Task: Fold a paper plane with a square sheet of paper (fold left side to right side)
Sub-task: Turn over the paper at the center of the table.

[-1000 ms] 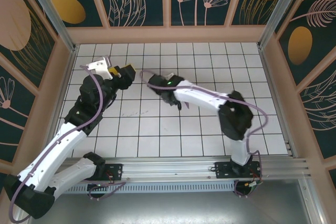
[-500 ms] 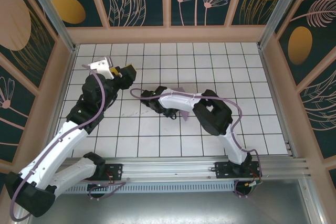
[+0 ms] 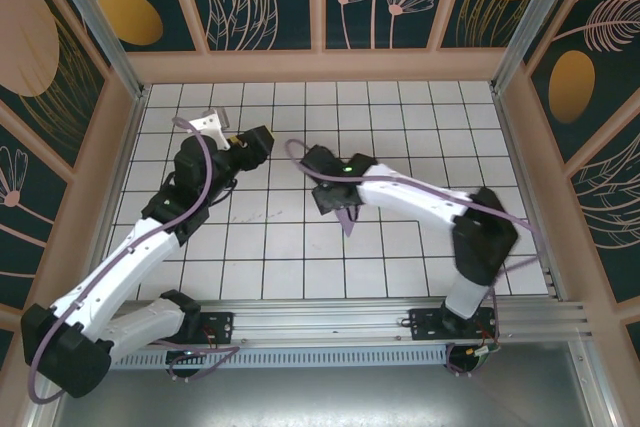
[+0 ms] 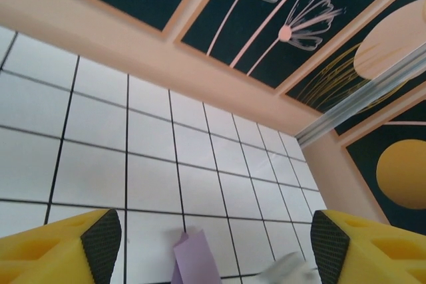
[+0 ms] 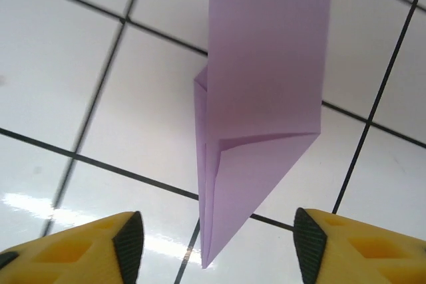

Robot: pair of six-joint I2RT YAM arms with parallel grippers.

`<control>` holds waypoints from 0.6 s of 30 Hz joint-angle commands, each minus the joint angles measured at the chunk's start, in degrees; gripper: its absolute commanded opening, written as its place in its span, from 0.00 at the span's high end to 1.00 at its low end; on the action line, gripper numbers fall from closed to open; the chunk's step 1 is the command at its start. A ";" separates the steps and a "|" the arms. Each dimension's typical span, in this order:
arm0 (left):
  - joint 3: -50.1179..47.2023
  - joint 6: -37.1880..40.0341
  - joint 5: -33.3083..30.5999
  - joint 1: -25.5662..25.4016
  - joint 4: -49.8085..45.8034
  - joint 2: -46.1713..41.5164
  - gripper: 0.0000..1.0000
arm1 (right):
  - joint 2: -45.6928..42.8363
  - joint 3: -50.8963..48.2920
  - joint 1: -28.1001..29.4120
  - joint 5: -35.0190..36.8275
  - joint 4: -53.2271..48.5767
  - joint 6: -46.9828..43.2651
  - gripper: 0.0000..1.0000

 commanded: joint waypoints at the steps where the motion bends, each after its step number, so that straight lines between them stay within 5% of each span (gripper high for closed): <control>1: -2.10 -2.99 5.06 -0.19 4.00 3.80 0.22 | -8.49 -7.68 -5.38 -7.95 9.46 1.83 0.34; 12: -4.03 -10.09 23.65 -0.87 22.41 28.85 0.25 | -31.63 -33.61 -26.62 -29.40 40.33 9.08 0.03; 18: -0.19 -11.62 27.11 -2.07 27.56 40.59 0.26 | -32.94 -39.56 -33.08 -36.28 43.83 11.33 0.01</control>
